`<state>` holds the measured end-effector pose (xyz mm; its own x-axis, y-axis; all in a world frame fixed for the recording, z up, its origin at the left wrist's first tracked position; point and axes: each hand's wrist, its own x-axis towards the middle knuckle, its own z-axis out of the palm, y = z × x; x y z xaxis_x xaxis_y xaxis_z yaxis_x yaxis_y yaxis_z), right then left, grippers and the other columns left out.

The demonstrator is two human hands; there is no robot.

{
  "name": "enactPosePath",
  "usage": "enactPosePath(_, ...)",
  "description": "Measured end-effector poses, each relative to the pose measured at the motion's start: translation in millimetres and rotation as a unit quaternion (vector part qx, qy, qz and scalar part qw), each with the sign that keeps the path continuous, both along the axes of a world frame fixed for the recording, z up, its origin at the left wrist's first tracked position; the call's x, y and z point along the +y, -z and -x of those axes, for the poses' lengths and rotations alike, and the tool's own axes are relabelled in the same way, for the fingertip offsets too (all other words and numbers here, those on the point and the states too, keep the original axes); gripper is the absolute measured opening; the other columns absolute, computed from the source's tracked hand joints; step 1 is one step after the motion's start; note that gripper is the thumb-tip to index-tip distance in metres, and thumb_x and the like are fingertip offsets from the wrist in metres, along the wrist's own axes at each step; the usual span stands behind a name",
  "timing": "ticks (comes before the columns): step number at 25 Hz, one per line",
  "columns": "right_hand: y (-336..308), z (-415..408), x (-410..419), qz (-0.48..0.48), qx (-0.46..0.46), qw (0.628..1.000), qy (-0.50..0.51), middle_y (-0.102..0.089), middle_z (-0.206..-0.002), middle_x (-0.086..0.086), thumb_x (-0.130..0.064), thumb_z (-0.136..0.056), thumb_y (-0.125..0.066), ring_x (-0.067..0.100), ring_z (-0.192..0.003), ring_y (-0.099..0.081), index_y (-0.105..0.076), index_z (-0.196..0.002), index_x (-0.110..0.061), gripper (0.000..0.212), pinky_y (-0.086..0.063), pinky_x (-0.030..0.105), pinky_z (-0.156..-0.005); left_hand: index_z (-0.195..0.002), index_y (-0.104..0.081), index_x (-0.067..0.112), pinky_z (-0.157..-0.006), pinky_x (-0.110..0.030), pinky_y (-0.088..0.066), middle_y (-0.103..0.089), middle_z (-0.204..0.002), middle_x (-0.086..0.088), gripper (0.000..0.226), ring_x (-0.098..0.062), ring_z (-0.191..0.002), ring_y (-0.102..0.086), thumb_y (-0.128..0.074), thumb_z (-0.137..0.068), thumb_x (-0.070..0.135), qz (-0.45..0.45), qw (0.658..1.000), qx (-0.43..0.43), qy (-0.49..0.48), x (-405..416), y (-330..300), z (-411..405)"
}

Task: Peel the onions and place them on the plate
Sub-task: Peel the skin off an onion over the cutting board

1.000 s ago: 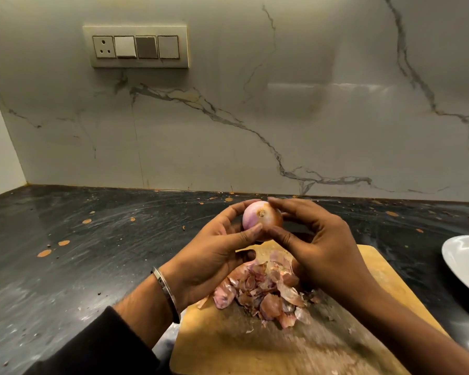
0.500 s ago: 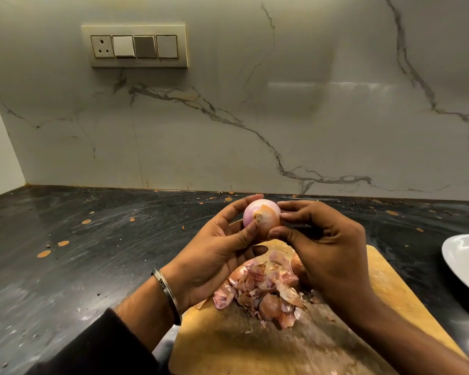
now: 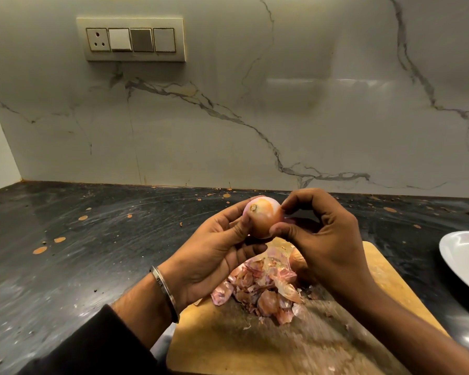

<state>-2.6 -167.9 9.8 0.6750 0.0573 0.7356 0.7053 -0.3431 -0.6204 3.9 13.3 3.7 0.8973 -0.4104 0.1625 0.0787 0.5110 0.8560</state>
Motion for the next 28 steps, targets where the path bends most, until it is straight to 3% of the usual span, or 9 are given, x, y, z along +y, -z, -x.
enactPosePath(9, -5.5, -3.8, -5.1, 0.05, 0.051, 0.997, -0.037, -0.064, -0.091, -0.005, -0.038, -0.064, -0.074, 0.014, -0.089, -0.065, -0.059, -0.091, -0.025, 0.033, -0.058, 0.037, -0.08, -0.115, -0.073, 0.015, -0.069, -0.026, -0.059, -0.071, -0.111, -0.017, 0.034, -0.021, -0.084, -0.068, -0.056, -0.085, 0.016, -0.023, 0.999, -0.002, 0.024, 3.2, -3.2, 0.7)
enactPosePath(16, -1.4, -3.0, -5.6, 0.014, 0.042, 0.998, -0.045, -0.068, -0.085, -0.006, -0.022, -0.073, -0.078, 0.013, -0.087, -0.068, -0.065, -0.088, -0.023, 0.019, -0.06, 0.031, -0.078, -0.121, -0.069, 0.014, -0.069, -0.026, -0.058, -0.07, -0.11, -0.016, 0.036, -0.023, -0.09, -0.069, -0.055, -0.088, 0.016, -0.024, 0.999, -0.007, 0.023, 3.7, -0.7, -1.4)
enactPosePath(20, 1.6, -6.4, -5.0, -0.036, 0.065, 0.996, -0.053, -0.071, -0.101, -0.009, -0.004, -0.078, -0.076, 0.006, -0.099, -0.069, -0.066, -0.102, -0.026, 0.035, -0.059, 0.025, -0.085, -0.124, -0.067, 0.017, -0.069, -0.029, -0.057, -0.07, -0.114, -0.017, 0.037, -0.028, -0.093, -0.069, -0.056, -0.088, 0.016, -0.002, 1.0, 0.0, 0.022, 5.3, -1.5, -2.9)
enactPosePath(22, 3.4, -6.2, -3.5, -0.051, 0.054, 0.996, -0.042, -0.073, -0.097, -0.009, -0.006, -0.075, -0.078, 0.007, -0.097, -0.07, -0.069, -0.097, -0.023, 0.029, -0.059, 0.024, -0.083, -0.12, -0.069, 0.017, -0.069, -0.029, -0.057, -0.07, -0.113, -0.017, 0.035, -0.031, -0.094, -0.069, -0.057, -0.087, 0.015, -0.005, 1.0, 0.004, 0.012, 5.7, -0.3, -3.7)
enactPosePath(25, 2.5, -6.1, -5.3, -0.054, 0.055, 0.996, -0.034, -0.072, -0.091, -0.007, -0.024, -0.071, -0.076, 0.011, -0.094, -0.07, -0.071, -0.092, -0.021, 0.022, -0.059, 0.027, -0.082, -0.117, -0.071, 0.017, -0.069, -0.029, -0.058, -0.071, -0.112, -0.016, 0.034, -0.031, -0.095, -0.068, -0.057, -0.087, 0.015, -0.012, 1.0, 0.01, 0.006, 6.3, 0.6, -4.4)
enactPosePath(28, 1.9, -8.1, -7.1, -0.047, 0.061, 0.996, -0.033, -0.072, -0.086, -0.003, -0.009, -0.078, -0.077, 0.015, -0.088, -0.07, -0.072, -0.088, -0.015, 0.013, -0.061, 0.031, -0.077, -0.115, -0.072, 0.017, -0.069, -0.028, -0.059, -0.073, -0.108, -0.014, 0.032, -0.029, -0.092, -0.07, -0.057, -0.087, 0.015, -0.021, 1.0, 0.003, 0.003, 5.3, 0.7, -3.4)
